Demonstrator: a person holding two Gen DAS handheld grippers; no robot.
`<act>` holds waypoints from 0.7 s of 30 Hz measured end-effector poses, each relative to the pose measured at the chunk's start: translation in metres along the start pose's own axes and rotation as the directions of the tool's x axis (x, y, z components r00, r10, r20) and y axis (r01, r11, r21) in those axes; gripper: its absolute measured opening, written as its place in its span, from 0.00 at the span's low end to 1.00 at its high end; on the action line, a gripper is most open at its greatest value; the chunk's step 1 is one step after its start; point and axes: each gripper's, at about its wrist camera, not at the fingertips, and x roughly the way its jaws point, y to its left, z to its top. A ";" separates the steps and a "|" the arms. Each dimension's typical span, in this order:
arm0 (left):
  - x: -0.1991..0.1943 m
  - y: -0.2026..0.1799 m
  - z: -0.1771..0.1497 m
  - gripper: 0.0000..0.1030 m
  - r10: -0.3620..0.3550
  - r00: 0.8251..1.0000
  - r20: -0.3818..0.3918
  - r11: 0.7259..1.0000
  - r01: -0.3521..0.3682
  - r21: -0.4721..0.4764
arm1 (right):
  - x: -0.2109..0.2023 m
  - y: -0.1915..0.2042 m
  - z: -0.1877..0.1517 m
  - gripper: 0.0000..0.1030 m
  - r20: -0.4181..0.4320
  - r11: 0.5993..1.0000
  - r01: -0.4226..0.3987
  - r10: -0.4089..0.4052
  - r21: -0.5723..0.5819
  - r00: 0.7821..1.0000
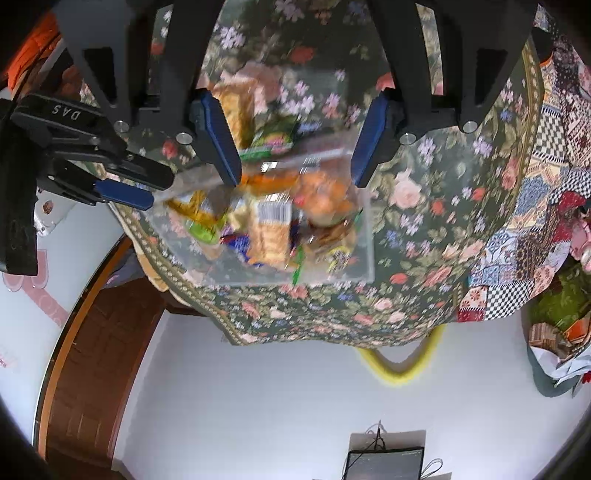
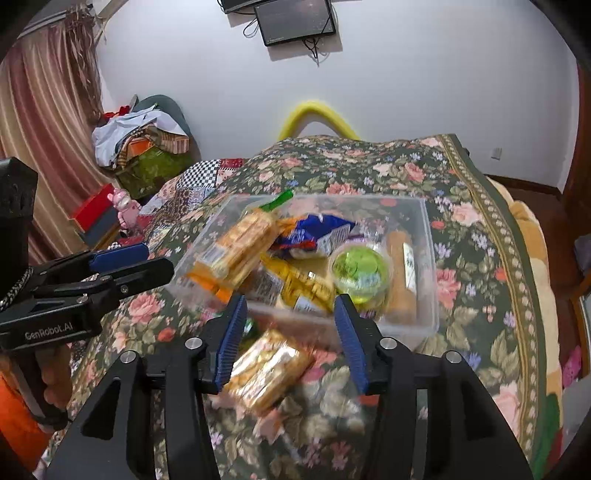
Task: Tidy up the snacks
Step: 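Place the wafer bar with the left tool while the right tool places the white bag into the box, then grasp the green chip bag with the left tool while the right tool grasps the peanut bag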
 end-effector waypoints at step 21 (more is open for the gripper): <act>0.038 0.019 -0.057 0.60 0.010 0.988 -0.154 1.000 -0.011 -0.004 | 0.065 0.023 -0.037 0.59 -0.203 1.000 -0.018 0.019 0.005 0.979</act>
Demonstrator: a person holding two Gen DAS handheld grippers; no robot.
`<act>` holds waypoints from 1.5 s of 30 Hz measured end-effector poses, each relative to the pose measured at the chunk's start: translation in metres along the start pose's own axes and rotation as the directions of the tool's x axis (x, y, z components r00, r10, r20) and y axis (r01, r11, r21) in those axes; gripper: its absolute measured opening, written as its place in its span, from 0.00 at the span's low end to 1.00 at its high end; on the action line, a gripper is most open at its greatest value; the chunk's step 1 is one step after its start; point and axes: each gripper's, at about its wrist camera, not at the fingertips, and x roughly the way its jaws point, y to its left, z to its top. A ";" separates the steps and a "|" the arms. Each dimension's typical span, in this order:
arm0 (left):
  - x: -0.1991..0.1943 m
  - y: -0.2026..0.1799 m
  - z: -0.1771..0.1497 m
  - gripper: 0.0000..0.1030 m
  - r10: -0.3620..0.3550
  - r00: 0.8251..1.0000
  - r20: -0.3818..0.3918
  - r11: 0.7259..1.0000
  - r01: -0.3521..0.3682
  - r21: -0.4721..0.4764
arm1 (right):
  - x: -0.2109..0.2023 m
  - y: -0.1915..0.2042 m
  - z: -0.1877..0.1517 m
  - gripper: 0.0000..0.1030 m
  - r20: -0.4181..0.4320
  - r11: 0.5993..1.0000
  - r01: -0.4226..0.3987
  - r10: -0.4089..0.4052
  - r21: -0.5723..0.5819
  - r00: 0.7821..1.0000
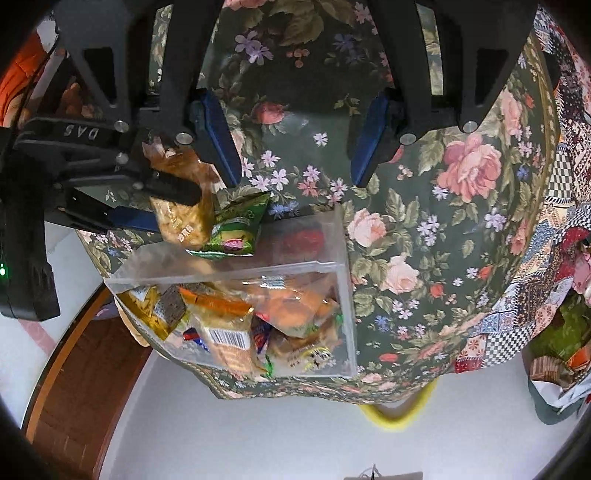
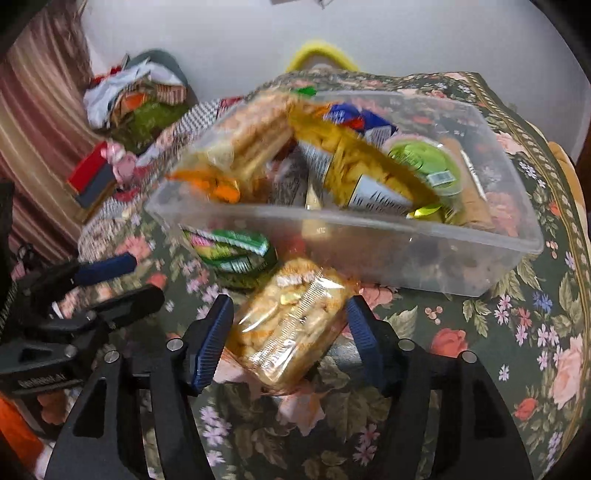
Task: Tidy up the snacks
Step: 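Grasp the green chip bag with the left tool while the right tool grasps the peanut bag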
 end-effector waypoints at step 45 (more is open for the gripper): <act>-0.021 -0.052 0.010 0.28 -0.034 0.995 0.093 0.999 0.030 0.045 | -0.050 -0.020 -0.026 0.42 0.085 0.997 0.081 -0.080 -0.012 0.993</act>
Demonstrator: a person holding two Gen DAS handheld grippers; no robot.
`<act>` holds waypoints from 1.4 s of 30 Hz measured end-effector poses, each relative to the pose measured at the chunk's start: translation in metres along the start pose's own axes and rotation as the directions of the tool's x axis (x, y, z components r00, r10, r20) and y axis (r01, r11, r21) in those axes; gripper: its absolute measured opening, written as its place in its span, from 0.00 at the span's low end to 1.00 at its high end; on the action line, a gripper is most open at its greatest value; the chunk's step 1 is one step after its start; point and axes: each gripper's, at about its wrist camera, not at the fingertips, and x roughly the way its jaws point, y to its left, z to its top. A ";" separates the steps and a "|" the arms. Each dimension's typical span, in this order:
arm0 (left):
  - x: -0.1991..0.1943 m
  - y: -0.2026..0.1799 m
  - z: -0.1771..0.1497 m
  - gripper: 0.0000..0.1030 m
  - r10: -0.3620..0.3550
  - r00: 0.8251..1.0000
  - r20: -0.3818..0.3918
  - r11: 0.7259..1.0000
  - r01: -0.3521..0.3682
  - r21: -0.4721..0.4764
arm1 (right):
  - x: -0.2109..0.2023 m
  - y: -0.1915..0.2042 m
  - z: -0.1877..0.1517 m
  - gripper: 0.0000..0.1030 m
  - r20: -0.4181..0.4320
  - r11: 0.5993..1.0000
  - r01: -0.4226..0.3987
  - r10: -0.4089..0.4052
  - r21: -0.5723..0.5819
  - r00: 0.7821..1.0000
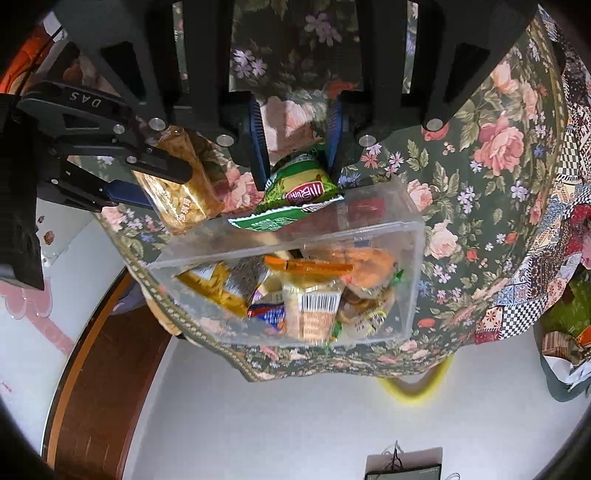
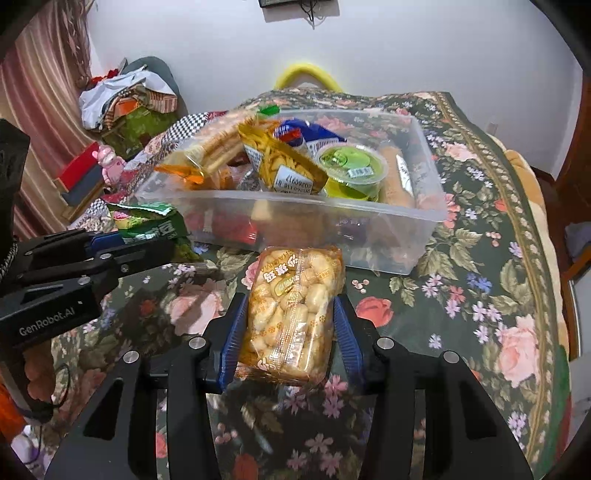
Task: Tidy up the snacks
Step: 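Grasp the green chip bag with the left tool while the right tool grasps the peanut bag, then drop the chip bag with the left tool while the right tool drops the peanut bag into the box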
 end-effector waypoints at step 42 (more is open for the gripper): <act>0.040 0.049 0.102 0.28 0.078 0.993 0.091 0.994 -0.070 -0.087 | 0.023 -0.028 0.105 0.42 0.183 0.995 0.046 -0.061 0.089 0.981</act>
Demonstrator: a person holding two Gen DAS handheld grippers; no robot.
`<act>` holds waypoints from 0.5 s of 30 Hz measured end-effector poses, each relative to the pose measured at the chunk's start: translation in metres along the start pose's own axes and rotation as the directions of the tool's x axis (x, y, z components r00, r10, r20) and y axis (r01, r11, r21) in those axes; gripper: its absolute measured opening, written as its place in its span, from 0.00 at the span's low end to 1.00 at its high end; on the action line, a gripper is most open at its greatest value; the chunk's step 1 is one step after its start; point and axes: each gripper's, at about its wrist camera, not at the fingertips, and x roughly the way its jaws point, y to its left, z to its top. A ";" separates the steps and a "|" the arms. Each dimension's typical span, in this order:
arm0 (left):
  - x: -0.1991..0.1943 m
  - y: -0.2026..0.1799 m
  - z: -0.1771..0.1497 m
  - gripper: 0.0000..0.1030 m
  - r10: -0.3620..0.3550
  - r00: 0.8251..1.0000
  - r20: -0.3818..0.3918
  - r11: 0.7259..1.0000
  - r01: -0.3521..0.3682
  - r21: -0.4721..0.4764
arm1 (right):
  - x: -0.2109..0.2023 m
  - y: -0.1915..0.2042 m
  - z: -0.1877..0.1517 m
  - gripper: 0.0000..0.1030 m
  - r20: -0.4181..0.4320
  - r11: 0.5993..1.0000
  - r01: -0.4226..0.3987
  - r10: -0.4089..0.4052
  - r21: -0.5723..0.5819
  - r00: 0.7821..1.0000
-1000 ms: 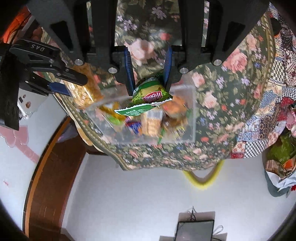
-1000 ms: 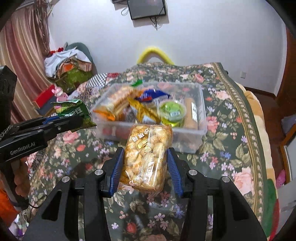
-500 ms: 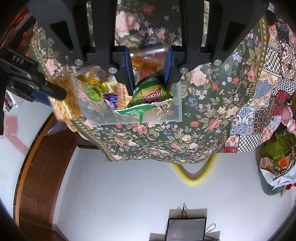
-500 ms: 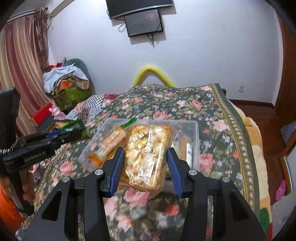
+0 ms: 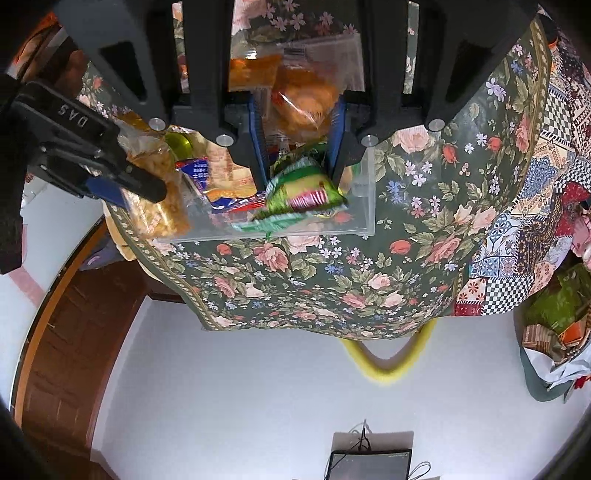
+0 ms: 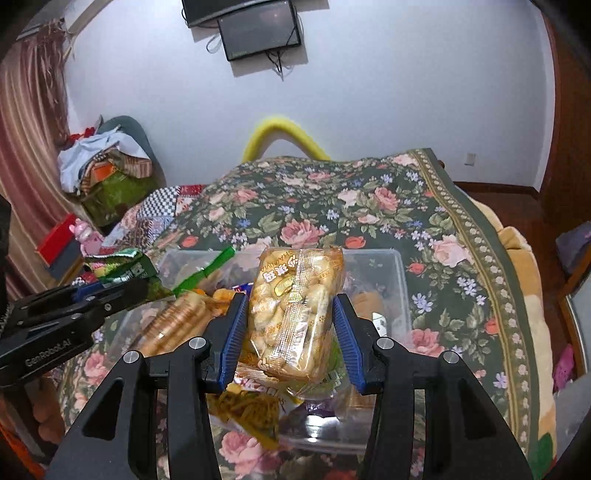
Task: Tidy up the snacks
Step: 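Drop the chip bag with the left tool while the right tool drops the peanut bag into the box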
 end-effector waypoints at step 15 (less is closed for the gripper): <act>-0.030 -0.002 -0.006 0.55 -0.004 1.000 0.011 1.000 0.004 0.012 | -0.023 -0.005 0.000 0.43 -0.009 1.000 -0.016 0.016 0.003 1.000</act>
